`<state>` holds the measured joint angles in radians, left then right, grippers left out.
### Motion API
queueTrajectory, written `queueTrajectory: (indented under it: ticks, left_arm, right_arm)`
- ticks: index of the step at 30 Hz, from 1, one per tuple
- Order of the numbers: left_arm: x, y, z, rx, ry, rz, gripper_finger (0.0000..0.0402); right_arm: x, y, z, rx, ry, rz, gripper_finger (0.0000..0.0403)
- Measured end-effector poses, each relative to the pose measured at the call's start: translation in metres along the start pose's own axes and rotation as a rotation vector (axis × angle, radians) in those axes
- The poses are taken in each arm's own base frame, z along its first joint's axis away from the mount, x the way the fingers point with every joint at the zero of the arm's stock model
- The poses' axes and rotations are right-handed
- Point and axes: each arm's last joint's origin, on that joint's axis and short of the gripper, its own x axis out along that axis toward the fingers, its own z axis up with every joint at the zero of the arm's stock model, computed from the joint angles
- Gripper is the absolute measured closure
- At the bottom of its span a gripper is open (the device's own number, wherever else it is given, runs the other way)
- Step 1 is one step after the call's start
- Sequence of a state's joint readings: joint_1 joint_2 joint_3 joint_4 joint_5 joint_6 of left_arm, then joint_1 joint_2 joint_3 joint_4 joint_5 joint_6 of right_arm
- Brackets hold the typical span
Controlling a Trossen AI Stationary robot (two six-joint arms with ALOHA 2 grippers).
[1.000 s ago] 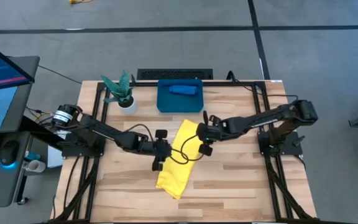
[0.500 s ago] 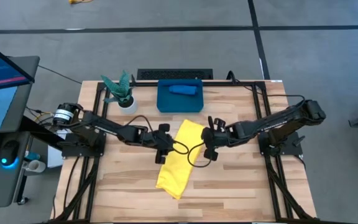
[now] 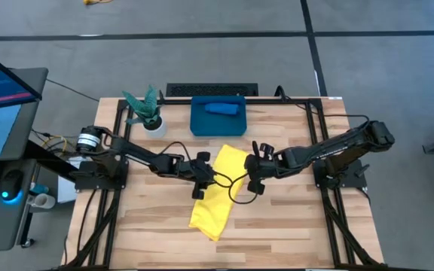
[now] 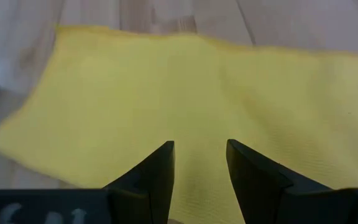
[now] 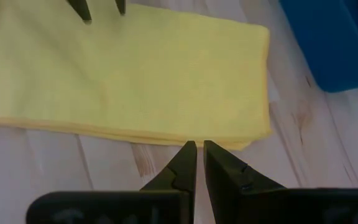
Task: Roll microfiber towels into tight, uniform cylinder then place into a basket
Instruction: Fold the yellow microfiber towel
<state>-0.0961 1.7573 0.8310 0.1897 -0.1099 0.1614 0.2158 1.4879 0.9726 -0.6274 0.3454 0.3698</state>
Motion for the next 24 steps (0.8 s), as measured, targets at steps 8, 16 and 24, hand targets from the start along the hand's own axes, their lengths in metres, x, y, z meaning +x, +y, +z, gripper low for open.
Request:
queueTrajectory:
  ticks: [8, 16, 24]
  left_arm:
    - [0.012, 0.006, -0.011, -0.056, 0.059, 0.010, 0.0262]
    - [0.010, 0.008, -0.023, -0.291, 0.186, 0.049, 0.0262]
    - [0.008, -0.005, -0.033, -0.644, 0.288, 0.144, 0.0262]
  right_arm:
    - [0.000, 0.000, 0.000, 0.000, 0.005, -0.001, 0.0349]
    - [0.000, 0.000, -0.001, 0.012, 0.008, 0.000, 0.0349]
    - [0.000, -0.001, -0.002, 0.015, 0.021, -0.004, 0.0349]
